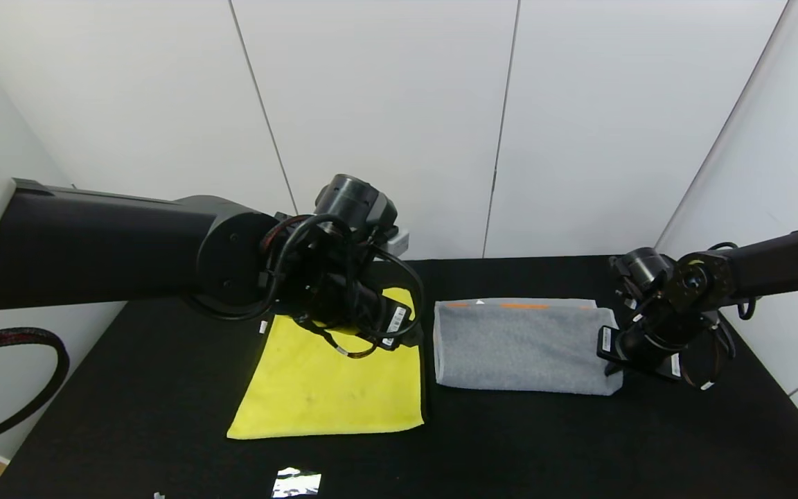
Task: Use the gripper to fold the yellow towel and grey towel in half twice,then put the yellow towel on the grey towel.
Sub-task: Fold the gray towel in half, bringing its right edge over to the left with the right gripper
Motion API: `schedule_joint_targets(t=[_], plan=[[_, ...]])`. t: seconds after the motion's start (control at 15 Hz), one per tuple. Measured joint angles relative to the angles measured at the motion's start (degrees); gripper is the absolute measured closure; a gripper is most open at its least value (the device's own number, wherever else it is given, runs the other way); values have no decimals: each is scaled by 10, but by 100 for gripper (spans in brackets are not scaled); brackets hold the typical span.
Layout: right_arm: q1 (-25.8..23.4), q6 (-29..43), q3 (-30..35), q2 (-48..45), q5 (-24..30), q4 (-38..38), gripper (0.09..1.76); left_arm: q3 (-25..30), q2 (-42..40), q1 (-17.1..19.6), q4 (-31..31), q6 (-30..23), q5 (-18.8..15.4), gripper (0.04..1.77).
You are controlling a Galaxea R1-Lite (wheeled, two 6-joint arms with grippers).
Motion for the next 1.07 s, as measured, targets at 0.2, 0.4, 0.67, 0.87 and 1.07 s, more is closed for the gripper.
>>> schedule_joint_targets(t=[0.2,0.4,0.67,0.87,1.07], plan=[[3,-7,0,-10,-5,4,170,1,-2,2,0,0,0,9],[10,-43,7,-24,-71,12,170,3,-6,6,0,0,0,9],[17,-64,10,-35,-144,40,170,9,-15,10,0,0,1,9],[25,-83,10,-40,-200,38,170,15,-22,12,0,0,2,9],[44,-109,10,-57,-203,33,170,17,-27,16,0,0,2,9]])
